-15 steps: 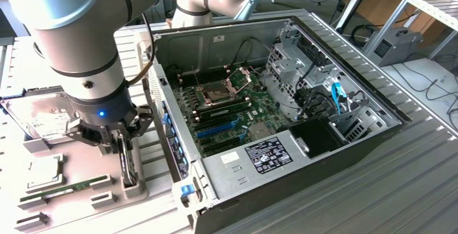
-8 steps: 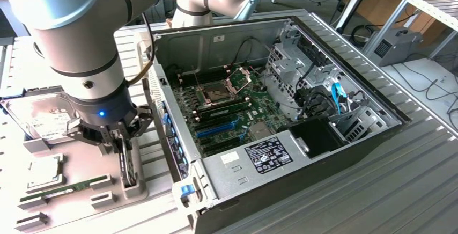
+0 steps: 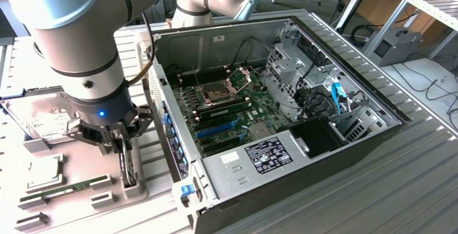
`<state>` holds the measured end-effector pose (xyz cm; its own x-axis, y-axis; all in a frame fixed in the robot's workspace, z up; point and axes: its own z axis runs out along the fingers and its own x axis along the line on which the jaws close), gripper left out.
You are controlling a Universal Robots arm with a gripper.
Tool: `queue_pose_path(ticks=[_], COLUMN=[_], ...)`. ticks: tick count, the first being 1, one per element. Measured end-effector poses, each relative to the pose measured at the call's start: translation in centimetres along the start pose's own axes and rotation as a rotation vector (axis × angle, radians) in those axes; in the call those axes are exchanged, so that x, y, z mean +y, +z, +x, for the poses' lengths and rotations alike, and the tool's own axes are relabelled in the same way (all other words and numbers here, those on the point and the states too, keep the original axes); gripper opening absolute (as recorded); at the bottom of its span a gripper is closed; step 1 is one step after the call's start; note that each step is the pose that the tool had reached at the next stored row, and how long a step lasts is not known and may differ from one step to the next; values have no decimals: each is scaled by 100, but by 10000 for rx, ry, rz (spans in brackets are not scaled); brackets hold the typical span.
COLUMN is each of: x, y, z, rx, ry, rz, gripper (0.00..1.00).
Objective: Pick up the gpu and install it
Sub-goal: 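Pick up the gpu and move the gpu toward the slot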
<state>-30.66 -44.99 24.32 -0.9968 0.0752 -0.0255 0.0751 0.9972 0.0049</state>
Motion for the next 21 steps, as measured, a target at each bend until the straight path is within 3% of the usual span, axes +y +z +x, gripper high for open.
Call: queue_pose_path(ticks=[21], x=[9], y=[-101], z=[-2], rx=[1], ry=[0], rz=[24], gripper=[26])
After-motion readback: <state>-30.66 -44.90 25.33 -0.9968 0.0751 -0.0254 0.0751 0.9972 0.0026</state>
